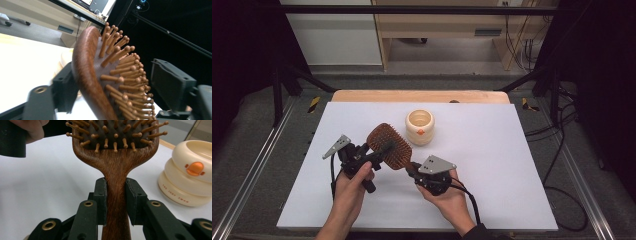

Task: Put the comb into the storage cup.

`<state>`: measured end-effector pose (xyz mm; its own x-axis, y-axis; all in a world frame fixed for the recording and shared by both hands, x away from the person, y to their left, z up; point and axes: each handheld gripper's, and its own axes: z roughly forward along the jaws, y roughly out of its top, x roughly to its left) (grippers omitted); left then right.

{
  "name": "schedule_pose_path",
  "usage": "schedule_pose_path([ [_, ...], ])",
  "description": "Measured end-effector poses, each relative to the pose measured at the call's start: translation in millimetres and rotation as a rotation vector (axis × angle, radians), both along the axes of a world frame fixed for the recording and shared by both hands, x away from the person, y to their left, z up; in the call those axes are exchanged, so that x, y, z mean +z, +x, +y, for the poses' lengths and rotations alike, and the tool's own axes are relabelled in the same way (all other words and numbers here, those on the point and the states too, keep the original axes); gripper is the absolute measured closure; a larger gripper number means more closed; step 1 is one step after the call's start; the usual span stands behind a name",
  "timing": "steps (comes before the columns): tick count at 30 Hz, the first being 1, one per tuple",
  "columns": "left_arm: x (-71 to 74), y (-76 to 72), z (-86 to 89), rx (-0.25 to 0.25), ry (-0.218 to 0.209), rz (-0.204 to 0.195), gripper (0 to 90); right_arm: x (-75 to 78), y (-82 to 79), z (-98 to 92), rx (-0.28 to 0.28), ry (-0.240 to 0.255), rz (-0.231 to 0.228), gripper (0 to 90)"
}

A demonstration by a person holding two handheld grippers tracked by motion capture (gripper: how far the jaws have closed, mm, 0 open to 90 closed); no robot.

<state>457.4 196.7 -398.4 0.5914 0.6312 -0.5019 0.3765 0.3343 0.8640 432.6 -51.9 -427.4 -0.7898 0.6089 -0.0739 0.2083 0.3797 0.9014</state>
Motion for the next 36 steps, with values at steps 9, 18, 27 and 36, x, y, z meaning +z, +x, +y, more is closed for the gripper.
schedule_pose_path([
  [9,0.0,-2.5,5.0,0.022,-0.053,0.021,40.9,-2.5,-0.6,4.5,0.006,0.009,0.002,72.6],
  [18,6.1,-8.4,7.6,0.017,-0.068,0.013,50.3,-6.5,-1.3,14.1,0.01,0.01,0.004,72.5],
  [27,7.3,-10.1,8.6,0.02,-0.079,0.012,51.6,-9.0,-0.2,17.6,0.029,0.014,0.016,68.9],
  [36,10.0,-10.1,18.5,0.065,-0.082,-0.003,51.9,-8.1,-0.8,17.2,0.023,0.023,0.016,55.2],
])
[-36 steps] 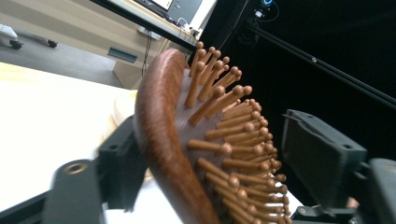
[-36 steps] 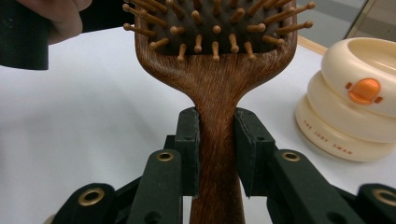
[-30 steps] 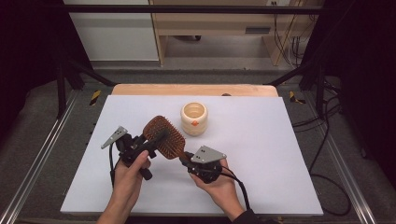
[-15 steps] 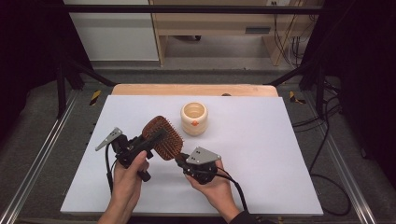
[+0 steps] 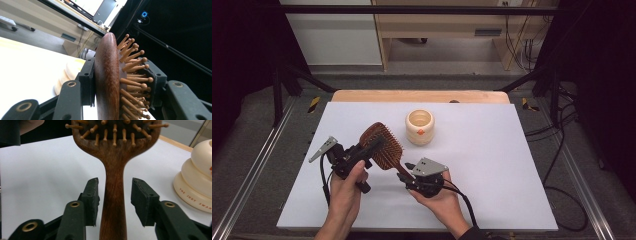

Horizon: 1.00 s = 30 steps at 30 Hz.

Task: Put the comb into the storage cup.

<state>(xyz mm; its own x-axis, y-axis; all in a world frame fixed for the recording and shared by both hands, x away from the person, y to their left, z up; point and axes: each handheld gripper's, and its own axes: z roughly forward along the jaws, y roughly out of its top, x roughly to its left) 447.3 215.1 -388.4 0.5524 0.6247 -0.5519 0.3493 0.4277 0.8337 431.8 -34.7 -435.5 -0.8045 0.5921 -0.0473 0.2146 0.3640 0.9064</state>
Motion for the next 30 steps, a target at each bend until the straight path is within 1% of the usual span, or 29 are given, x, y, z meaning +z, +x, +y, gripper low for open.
schedule_pose_path([
  [4,1.5,0.3,5.7,0.029,-0.002,-0.009,51.9,1.4,1.2,-3.6,-0.021,0.002,-0.001,49.0],
  [9,1.6,1.1,12.6,0.058,-0.004,-0.01,51.9,2.6,4.8,-9.2,-0.048,0.012,-0.004,40.3],
  [15,3.1,1.0,16.3,0.077,0.004,-0.018,51.9,2.8,8.6,-13.3,-0.083,0.013,0.001,31.4],
  [17,3.5,0.9,17.6,0.082,0.004,-0.019,51.8,2.7,10.6,-15.1,-0.095,0.008,0.01,28.7],
  [21,3.4,1.5,19.9,0.092,0.004,-0.019,51.8,3.4,13.9,-21.2,-0.123,0.016,0.01,25.7],
  [24,3.1,1.7,21.8,0.102,0.009,-0.018,51.8,3.5,16.7,-25.6,-0.144,0.01,0.011,22.5],
  [27,3.0,2.0,23.8,0.112,0.012,-0.02,51.9,2.2,19.4,-29.3,-0.18,-0.013,0.017,18.5],
  [30,2.8,2.4,26.3,0.121,0.008,-0.019,51.8,1.7,22.0,-36.5,-0.194,-0.017,0.023,15.8],
])
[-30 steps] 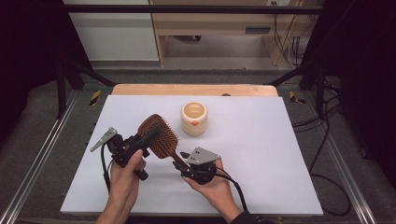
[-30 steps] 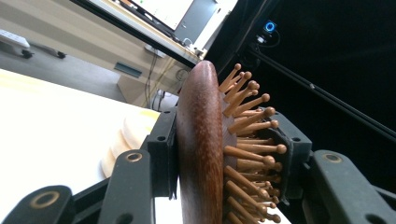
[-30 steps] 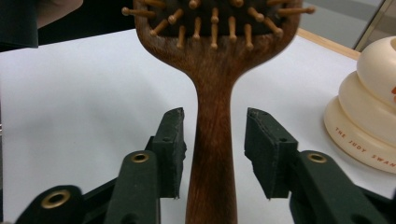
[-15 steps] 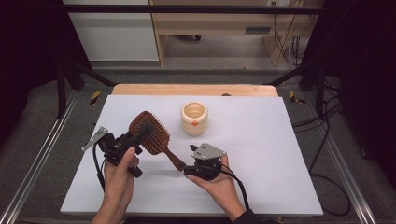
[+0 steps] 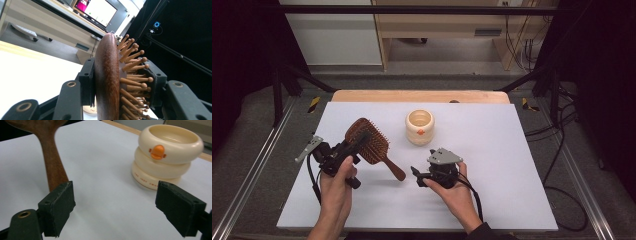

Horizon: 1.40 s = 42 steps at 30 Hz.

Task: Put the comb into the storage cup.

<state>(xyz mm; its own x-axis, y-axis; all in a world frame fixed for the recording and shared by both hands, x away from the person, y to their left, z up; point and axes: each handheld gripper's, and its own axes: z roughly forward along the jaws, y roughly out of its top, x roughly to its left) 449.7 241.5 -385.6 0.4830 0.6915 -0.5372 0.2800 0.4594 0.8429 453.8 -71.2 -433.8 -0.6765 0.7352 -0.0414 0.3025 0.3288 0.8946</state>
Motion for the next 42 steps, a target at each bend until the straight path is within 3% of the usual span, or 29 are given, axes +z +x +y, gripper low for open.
schedule_pose_path([
  [9,1.1,0.4,8.1,0.033,0.011,-0.007,51.8,2.3,7.2,-29.5,-0.068,0.017,0.027,13.7],
  [14,2.1,0.6,12.6,0.049,0.01,-0.009,51.8,3.0,8.9,-48.5,-0.113,0.021,0.015,13.8],
  [20,3.4,0.2,16.0,0.06,0.007,-0.013,51.8,0.7,8.9,-69.8,-0.159,0.01,-0.063,12.0],
  [23,4.2,-0.2,17.3,0.067,0.013,-0.019,51.7,1.1,9.4,-81.8,-0.189,0.028,-0.089,11.4],
  [29,6.4,-1.2,19.8,0.083,0.025,-0.031,51.7,4.0,5.1,-104.6,-0.219,0.075,-0.065,7.3],
  [36,5.8,-0.7,21.3,0.086,0.019,-0.027,51.7,3.9,-2.8,-132.5,-0.246,0.125,-0.068,5.4],
  [42,7.2,-1.3,18.3,0.082,0.025,-0.029,51.6,0.4,-10.0,-150.1,-0.265,0.123,-0.07,4.5],
])
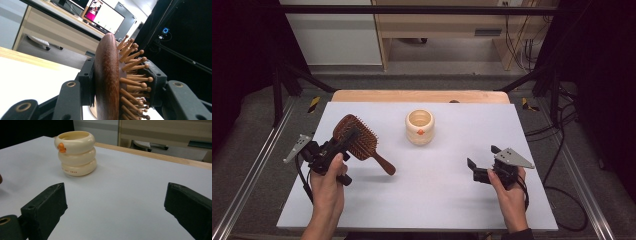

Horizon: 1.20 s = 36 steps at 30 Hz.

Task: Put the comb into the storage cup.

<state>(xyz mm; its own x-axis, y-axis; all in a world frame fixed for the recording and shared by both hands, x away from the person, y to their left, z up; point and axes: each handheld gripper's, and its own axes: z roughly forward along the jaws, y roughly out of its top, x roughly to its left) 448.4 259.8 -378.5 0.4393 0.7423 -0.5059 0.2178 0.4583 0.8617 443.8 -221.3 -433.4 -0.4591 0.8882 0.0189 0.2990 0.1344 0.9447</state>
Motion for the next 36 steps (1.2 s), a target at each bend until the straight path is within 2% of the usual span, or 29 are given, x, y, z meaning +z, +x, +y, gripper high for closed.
schedule_pose_path([
  [6,4.4,2.1,-5.6,-0.014,0.024,-0.013,51.6,-2.7,2.2,-0.5,-0.005,0.0,-0.004,4.5],
  [13,15.9,14.7,-17.6,-0.031,0.048,-0.013,51.6,-2.9,2.4,1.1,0.007,0.009,-0.01,4.3],
  [17,27.3,23.2,-27.5,-0.048,0.067,-0.013,51.6,-2.8,2.8,-0.2,0.005,0.026,-0.008,4.3],
  [27,56.2,36.6,-53.3,-0.081,0.114,-0.038,51.5,-3.6,2.9,1.1,0.013,0.025,-0.008,4.3],
  [32,70.7,44.0,-61.7,-0.096,0.102,-0.043,51.4,-3.6,2.9,1.1,0.01,0.028,-0.006,4.3],
  [36,81.3,49.9,-69.3,-0.095,0.127,-0.054,51.4,-3.7,2.7,1.3,0.012,0.031,-0.01,4.2],
])
